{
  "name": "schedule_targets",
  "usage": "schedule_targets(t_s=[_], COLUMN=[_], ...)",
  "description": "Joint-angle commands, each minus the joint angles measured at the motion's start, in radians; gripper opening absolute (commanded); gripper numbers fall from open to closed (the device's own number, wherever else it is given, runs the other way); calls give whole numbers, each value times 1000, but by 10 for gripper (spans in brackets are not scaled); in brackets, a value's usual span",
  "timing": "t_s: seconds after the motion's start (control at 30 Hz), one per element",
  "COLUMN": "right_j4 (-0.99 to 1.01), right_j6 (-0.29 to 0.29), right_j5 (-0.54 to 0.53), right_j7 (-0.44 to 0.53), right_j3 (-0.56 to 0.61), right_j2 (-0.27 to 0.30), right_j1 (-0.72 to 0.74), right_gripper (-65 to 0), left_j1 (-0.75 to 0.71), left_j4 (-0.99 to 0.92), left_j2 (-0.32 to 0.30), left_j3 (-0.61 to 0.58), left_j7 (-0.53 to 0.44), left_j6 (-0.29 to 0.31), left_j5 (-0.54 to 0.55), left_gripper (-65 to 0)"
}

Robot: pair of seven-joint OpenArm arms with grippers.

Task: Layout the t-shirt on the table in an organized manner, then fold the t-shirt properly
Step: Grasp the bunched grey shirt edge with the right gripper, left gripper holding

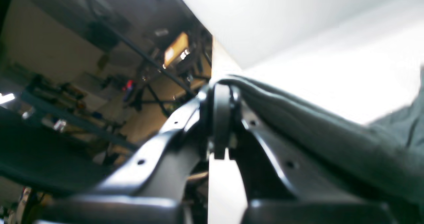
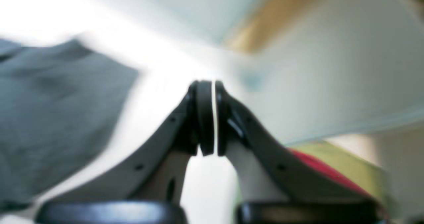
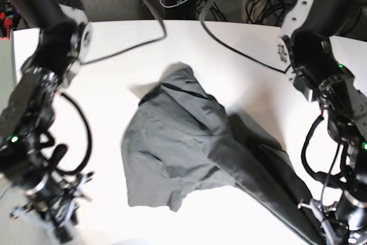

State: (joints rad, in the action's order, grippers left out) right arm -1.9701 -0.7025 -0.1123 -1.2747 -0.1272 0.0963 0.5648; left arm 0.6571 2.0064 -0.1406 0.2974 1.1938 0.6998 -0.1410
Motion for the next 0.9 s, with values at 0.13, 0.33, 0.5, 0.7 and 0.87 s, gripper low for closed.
schedule_targets(t_s=[0.13, 0.33, 0.5, 0.7, 0.87], right_j4=[-8, -11, -5, 94, 186], right_j6=[4, 4, 4, 4, 4], right_j5=[-7, -5, -2, 0, 0], right_j7=[22, 22, 123, 264, 335], right_j3=[48, 220, 332, 327, 327], right_j2=[-122, -221, -221, -142, -80], right_j1=[-111, -279, -404, -470, -486], right_gripper=[-650, -562, -386, -235, -240], left_j1=[-26, -61, -72, -84, -130], left_j4=[12, 14, 15, 15, 12], left_j2=[-15, -24, -27, -20, -17], left_j3=[1, 1, 1, 0, -4], left_j7=[-27, -28, -28, -44, -93], left_j6=[-9, -9, -9, -9, -9], left_j5=[4, 4, 4, 5, 5], left_gripper=[-645, -645, -645, -645, -645])
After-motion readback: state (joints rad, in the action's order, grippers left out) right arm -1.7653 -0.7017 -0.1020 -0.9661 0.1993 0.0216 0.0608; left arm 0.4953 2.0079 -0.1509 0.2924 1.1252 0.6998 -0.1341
